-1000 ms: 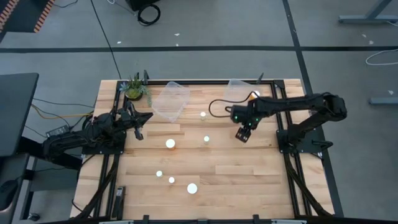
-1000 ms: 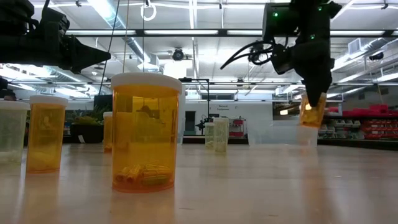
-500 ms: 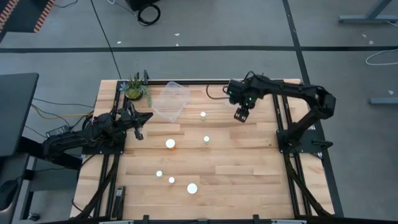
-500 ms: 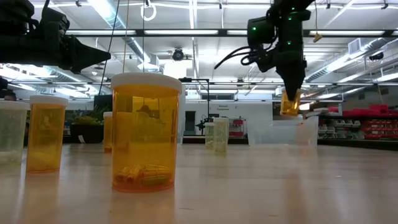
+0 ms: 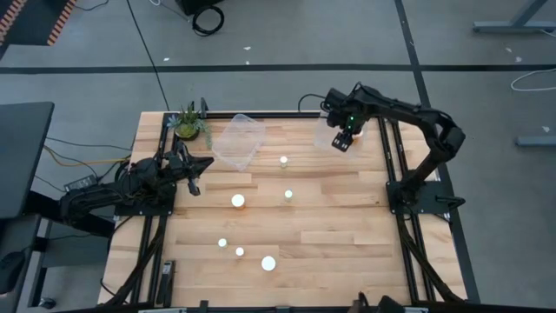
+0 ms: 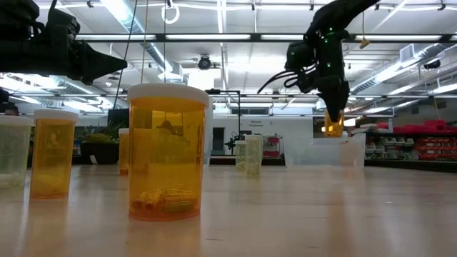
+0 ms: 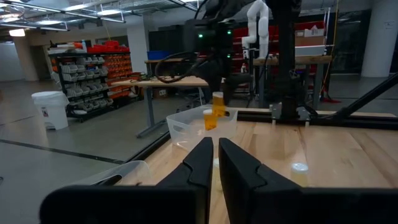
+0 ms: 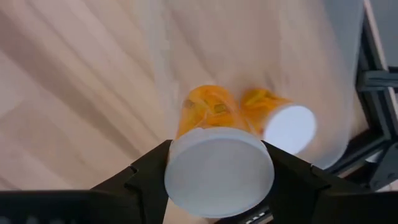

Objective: Pick and place medicine bottles into bin by pill shape (circle, oval)
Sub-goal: Put the large orange capsule bottle into the right transparent bin

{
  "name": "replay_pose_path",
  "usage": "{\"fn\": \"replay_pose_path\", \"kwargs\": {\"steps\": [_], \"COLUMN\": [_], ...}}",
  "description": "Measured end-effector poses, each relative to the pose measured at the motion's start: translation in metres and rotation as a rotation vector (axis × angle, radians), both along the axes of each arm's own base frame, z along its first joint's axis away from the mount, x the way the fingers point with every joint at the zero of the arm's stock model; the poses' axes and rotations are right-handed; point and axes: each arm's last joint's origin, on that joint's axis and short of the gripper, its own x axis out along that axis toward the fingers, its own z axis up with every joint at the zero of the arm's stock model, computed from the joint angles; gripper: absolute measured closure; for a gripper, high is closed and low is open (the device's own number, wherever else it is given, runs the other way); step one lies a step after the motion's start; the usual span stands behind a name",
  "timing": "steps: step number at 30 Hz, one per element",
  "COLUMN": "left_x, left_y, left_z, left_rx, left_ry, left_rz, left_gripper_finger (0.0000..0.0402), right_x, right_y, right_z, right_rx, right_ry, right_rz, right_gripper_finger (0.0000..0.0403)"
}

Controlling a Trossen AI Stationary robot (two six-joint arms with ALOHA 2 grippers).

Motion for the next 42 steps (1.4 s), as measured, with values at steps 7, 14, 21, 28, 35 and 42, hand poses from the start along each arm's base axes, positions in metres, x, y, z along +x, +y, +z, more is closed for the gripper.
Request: {"fn": "replay_pose_path", "kwargs": {"steps": [7, 14, 21, 28, 35, 42], "left_x": [0.000, 0.000, 0.000, 0.000, 0.000, 0.000], "left_y": [0.000, 0.000, 0.000, 0.000, 0.000, 0.000], "left_z": [0.000, 0.000, 0.000, 0.000, 0.000, 0.000], "left_rx": [0.000, 0.000, 0.000, 0.000, 0.000, 0.000], "left_ry": [0.000, 0.000, 0.000, 0.000, 0.000, 0.000], "left_rz": [0.000, 0.000, 0.000, 0.000, 0.000, 0.000], "left_gripper_finger": [0.0375, 0.0371, 0.0367, 0.0376, 0.0367, 0.0372], "right_x": [-0.014, -0.018, -0.021, -0.022, -0.022, -0.022], "right_y": [-0.012, -0.005, -0.002, -0.001, -0.001, -0.001], "right_z": [-0.013, -0.035, -0.045, -0.054, -0.055, -0.055], "right_rx": [0.021, 0.063, 0.074, 0.065, 0.068, 0.068], "right_ry": [0.006, 0.027, 0.039, 0.029, 0.032, 0.032], "right_rz": [-0.039, -0.031, -0.031, -0.026, -0.025, -0.019], "right_gripper_finger": [0.0178, 0.0178, 0.0178, 0.0178, 0.0177, 0.0168]}}
